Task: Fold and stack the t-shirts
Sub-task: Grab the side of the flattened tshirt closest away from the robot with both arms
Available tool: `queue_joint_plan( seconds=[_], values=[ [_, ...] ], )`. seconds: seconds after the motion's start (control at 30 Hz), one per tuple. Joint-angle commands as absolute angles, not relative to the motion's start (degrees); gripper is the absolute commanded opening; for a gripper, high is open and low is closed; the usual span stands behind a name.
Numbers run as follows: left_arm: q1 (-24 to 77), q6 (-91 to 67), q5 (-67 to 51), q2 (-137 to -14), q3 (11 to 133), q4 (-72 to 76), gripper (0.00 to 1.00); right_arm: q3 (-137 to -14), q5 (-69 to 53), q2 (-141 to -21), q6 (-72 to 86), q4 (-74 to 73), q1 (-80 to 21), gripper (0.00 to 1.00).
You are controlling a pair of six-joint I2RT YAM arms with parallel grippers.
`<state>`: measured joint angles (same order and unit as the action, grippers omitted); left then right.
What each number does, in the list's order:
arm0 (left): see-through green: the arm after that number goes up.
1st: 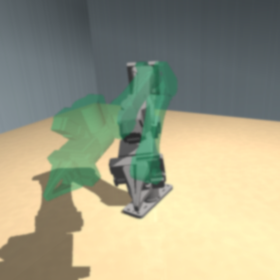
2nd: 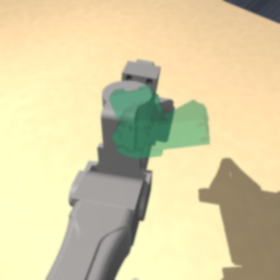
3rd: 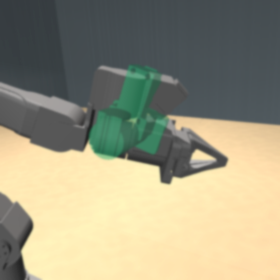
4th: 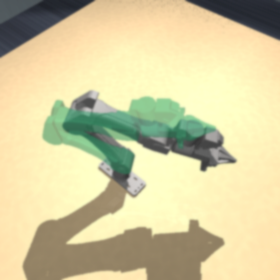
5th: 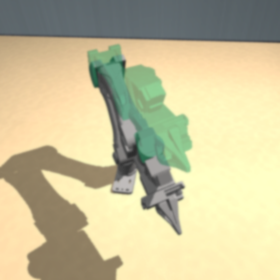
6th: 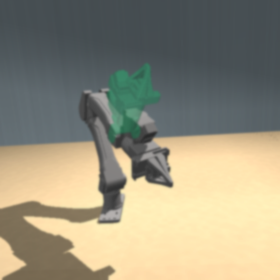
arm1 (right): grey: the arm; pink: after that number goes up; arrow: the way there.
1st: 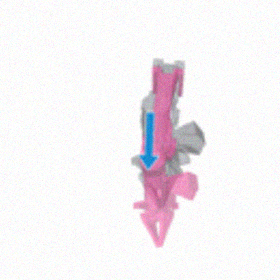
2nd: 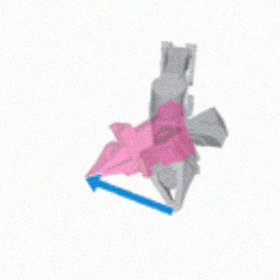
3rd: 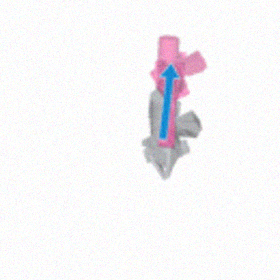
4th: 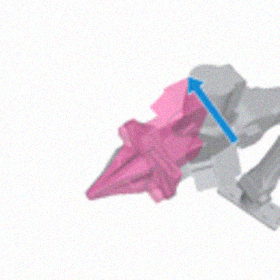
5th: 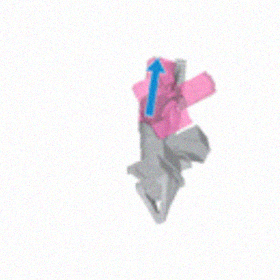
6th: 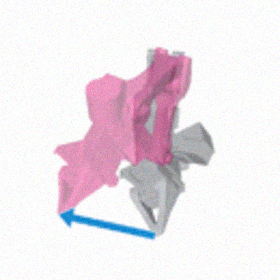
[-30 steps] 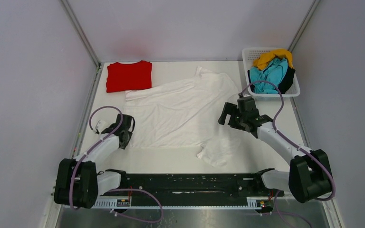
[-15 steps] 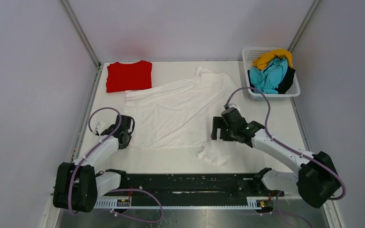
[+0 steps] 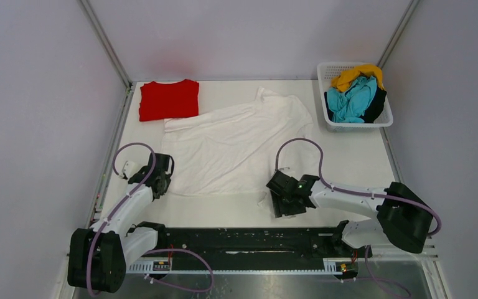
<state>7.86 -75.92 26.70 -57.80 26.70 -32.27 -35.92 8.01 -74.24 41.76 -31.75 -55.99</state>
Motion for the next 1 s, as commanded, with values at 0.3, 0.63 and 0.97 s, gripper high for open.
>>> queue_joint_plan(
  seconds=[0.3, 0.63, 0.97],
  values=[
    [7.7, -76.1, 28.1, -46.0, 26.4, -43.7, 0.00, -32.9, 8.2, -68.3, 57.1, -47.2, -67.1, 0.00],
    [7.7, -77.4, 28.9, -27.4, 25.6, -56.3, 0.00, -33.9, 3.3, -53.1, 65.5, -54.9, -79.8, 0.00],
    [7.7, -75.2, 26.3, -32.8, 28.2, -48.9, 0.00, -39.7, 14.7, -43.9, 58.4, -57.5, -69.2, 0.00]
  ],
)
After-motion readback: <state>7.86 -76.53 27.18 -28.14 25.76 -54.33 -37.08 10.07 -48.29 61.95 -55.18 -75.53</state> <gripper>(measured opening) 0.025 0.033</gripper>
